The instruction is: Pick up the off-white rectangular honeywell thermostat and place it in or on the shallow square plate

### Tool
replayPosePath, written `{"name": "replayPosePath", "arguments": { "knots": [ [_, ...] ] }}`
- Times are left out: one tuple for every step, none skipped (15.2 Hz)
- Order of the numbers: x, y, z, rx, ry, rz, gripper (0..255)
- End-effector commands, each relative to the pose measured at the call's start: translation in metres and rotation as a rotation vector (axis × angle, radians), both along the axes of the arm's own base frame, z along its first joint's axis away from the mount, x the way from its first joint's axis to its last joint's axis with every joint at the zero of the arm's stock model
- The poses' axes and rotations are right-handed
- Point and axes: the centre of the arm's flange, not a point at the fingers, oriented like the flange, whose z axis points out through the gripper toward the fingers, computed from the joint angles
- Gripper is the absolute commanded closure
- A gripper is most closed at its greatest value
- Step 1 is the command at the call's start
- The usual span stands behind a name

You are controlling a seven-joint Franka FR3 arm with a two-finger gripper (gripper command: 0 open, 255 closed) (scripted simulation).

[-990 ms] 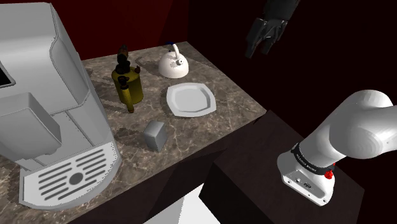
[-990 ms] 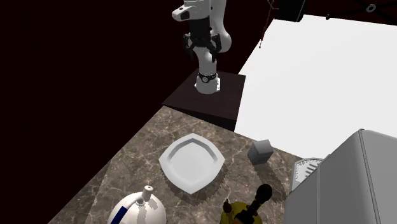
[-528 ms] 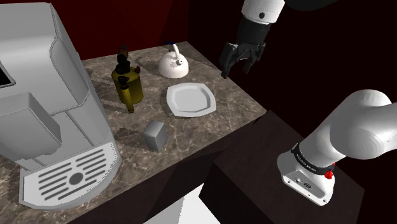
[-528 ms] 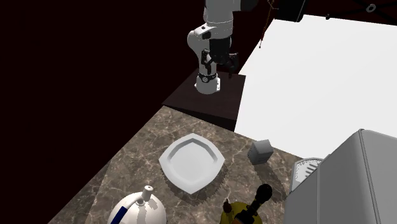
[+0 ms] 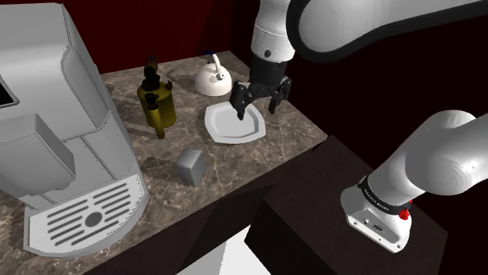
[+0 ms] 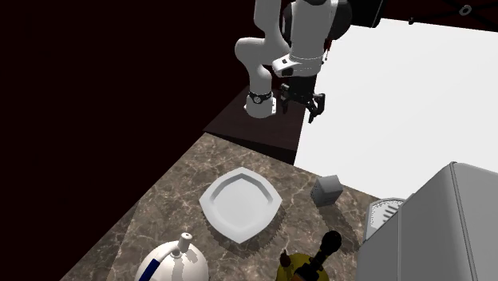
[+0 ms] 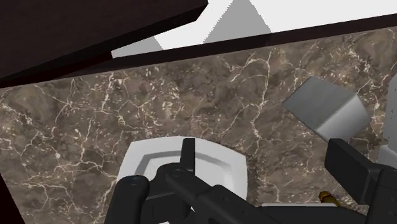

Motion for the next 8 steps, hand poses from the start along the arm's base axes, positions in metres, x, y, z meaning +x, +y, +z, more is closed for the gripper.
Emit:
{"name": "replayPosePath", "arguments": {
  "knots": [
    [0.007, 0.024, -0.015, -0.007, 0.006, -0.035, 0],
    [0.012, 0.035, -0.022, -0.012, 0.009, -0.051, 0],
    [0.016, 0.046, -0.030, -0.016, 0.012, -0.067, 0],
    [0.021, 0.057, -0.037, -0.021, 0.015, -0.083, 0],
    [0.025, 0.067, -0.045, -0.025, 0.019, -0.099, 0],
    [0.030, 0.078, -0.053, -0.030, 0.022, -0.115, 0],
    [0.035, 0.088, -0.060, -0.034, 0.025, -0.131, 0],
    [0.040, 0.098, -0.068, -0.039, 0.028, -0.147, 0]
  ]
}}
